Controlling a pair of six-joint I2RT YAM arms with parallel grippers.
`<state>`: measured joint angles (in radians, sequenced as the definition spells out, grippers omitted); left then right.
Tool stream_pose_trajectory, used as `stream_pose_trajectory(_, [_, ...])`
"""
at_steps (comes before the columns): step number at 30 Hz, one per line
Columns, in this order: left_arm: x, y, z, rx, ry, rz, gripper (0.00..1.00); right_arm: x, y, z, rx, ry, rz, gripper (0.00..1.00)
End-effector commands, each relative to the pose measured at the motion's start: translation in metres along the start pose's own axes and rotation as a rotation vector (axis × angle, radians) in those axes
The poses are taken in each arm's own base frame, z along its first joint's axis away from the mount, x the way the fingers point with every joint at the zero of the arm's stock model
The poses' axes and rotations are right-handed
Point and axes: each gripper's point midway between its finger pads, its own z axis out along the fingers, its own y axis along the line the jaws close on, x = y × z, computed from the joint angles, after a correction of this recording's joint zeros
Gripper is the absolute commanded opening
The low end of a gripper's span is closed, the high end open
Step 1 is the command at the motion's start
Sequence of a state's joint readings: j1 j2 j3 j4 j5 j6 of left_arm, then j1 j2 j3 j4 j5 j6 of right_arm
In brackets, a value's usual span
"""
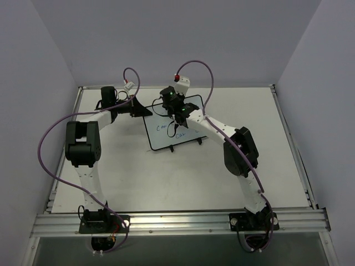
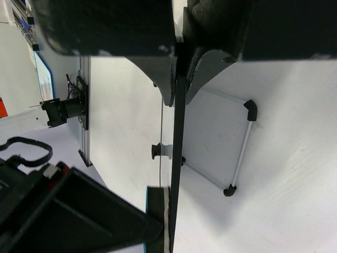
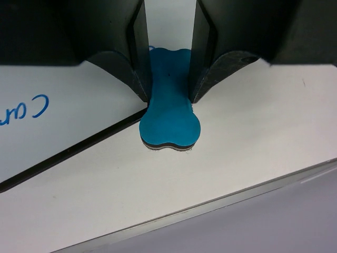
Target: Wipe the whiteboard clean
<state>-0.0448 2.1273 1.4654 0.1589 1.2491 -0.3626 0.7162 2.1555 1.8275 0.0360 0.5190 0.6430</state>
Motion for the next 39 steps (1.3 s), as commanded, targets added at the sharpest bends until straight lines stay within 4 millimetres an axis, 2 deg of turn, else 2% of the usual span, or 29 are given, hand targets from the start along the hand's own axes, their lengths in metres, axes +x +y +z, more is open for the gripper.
stream_pose_trajectory(1, [-0.006, -0.019, 0.006, 0.045, 0.004, 0.212, 0.02, 0.013, -0.044, 0.023, 0.115, 0.032, -0.061, 0.00])
stream_pose_trajectory(7, [-0.005, -0.020, 0.007, 0.049, 0.004, 0.214, 0.02, 0.041, -0.001, 0.000, 0.008, 0.047, -0.039, 0.00])
stream_pose_trajectory(12, [-0.006, -0.021, 0.007, 0.052, 0.005, 0.215, 0.02, 0.077, 0.011, -0.020, -0.027, 0.075, 0.018, 0.00])
stream_pose_trajectory(16, [-0.005, -0.020, 0.008, 0.052, 0.004, 0.212, 0.02, 0.104, 0.034, -0.034, -0.085, 0.114, 0.048, 0.00])
stream_pose_trajectory(20, [-0.006, -0.022, 0.009, 0.055, 0.005, 0.217, 0.02, 0.120, 0.046, -0.041, -0.098, 0.136, 0.054, 0.00])
stream_pose_trajectory(23, [-0.005, -0.022, 0.009, 0.057, 0.005, 0.217, 0.02, 0.121, 0.043, -0.041, -0.088, 0.133, 0.076, 0.00])
stream_pose_trajectory(25, [-0.005, -0.023, 0.009, 0.061, 0.006, 0.216, 0.02, 0.119, 0.035, -0.037, -0.067, 0.131, 0.082, 0.00])
stream_pose_trajectory(29, [-0.006, -0.025, 0.009, 0.063, 0.004, 0.223, 0.02, 0.101, 0.006, -0.023, -0.002, 0.114, 0.100, 0.00])
stream_pose_trajectory(30, [-0.006, -0.025, 0.009, 0.063, 0.004, 0.220, 0.02, 0.093, -0.008, -0.015, 0.032, 0.102, 0.101, 0.00])
stream_pose_trajectory(32, [-0.005, -0.025, 0.009, 0.064, 0.004, 0.218, 0.02, 0.092, -0.031, -0.007, 0.085, 0.107, 0.077, 0.00])
stream_pose_trajectory(33, [-0.006, -0.026, 0.009, 0.065, 0.003, 0.221, 0.02, 0.086, -0.050, 0.002, 0.125, 0.106, 0.079, 0.00])
stream_pose_trajectory(35, [-0.006, -0.026, 0.009, 0.067, 0.003, 0.221, 0.02, 0.083, -0.072, 0.006, 0.158, 0.116, 0.082, 0.00])
stream_pose_trajectory(36, [-0.006, -0.026, 0.009, 0.067, 0.002, 0.224, 0.02, 0.092, -0.092, 0.006, 0.188, 0.137, 0.065, 0.00])
stream_pose_trajectory(37, [-0.006, -0.026, 0.009, 0.068, 0.002, 0.222, 0.02, 0.086, -0.109, 0.012, 0.211, 0.127, 0.080, 0.00])
stream_pose_trajectory(38, [-0.006, -0.026, 0.009, 0.068, 0.001, 0.224, 0.02, 0.082, -0.117, 0.010, 0.219, 0.123, 0.081, 0.00])
stream_pose_trajectory(39, [-0.006, -0.026, 0.009, 0.069, 0.002, 0.224, 0.02, 0.088, -0.133, 0.009, 0.242, 0.136, 0.053, 0.00])
